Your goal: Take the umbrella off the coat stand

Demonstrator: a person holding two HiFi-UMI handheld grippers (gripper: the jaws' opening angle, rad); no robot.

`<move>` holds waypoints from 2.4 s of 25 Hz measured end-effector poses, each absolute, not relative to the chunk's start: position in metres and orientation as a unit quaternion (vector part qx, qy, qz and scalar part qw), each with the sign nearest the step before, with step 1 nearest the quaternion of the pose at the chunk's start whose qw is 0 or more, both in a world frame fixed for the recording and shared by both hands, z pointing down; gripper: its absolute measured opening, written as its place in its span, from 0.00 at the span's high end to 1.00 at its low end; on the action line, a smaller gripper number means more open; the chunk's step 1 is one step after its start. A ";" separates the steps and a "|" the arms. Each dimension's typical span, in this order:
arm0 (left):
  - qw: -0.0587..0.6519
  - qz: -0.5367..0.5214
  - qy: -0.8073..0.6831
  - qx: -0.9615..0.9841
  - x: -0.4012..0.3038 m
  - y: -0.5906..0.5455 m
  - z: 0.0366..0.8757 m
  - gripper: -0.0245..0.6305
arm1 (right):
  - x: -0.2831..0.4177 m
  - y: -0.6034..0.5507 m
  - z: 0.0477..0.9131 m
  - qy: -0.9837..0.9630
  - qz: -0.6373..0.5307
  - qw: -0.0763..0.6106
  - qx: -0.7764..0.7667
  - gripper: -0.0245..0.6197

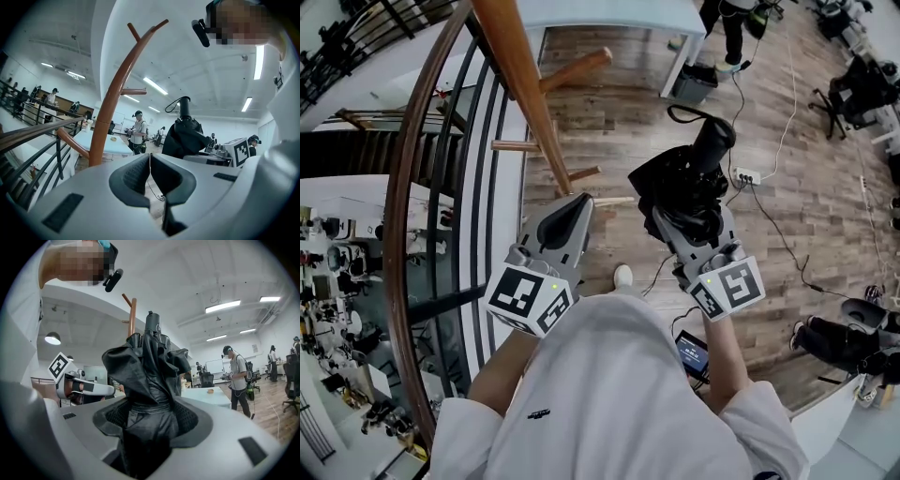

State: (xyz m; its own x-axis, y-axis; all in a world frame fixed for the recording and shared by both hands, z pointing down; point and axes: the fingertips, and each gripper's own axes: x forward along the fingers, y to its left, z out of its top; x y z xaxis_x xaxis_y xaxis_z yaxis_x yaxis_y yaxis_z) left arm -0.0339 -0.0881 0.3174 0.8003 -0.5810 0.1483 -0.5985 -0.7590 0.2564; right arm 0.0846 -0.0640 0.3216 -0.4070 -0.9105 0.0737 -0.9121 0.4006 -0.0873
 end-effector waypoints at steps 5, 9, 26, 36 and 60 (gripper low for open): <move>0.148 0.035 -0.310 0.939 -0.035 -0.079 0.323 0.93 | 0.089 -0.044 0.324 -0.836 0.066 -0.004 0.545 0.54; 0.152 0.040 -0.298 0.941 -0.029 -0.077 0.332 0.93 | 0.094 -0.035 0.327 -0.838 0.066 -0.014 0.541 0.54; 0.180 0.073 -0.250 0.949 0.001 -0.049 0.398 0.93 | 0.094 0.015 0.383 -0.842 0.104 0.001 0.529 0.54; 0.198 0.084 -0.264 0.940 -0.005 -0.033 0.417 0.93 | 0.064 0.037 0.405 -0.851 0.138 0.011 0.507 0.54; 0.203 0.077 -0.290 0.932 -0.020 -0.013 0.406 0.93 | 0.050 0.045 0.401 -0.855 0.149 0.005 0.496 0.54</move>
State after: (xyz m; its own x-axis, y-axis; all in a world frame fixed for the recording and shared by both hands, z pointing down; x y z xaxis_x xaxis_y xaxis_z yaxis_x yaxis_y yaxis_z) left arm -0.0202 -0.0131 0.4064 0.8195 -0.5096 0.2621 -0.5724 -0.7488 0.3340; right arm 0.0497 0.0455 0.4013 -0.5070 -0.8478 0.1557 -0.8505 0.4626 -0.2503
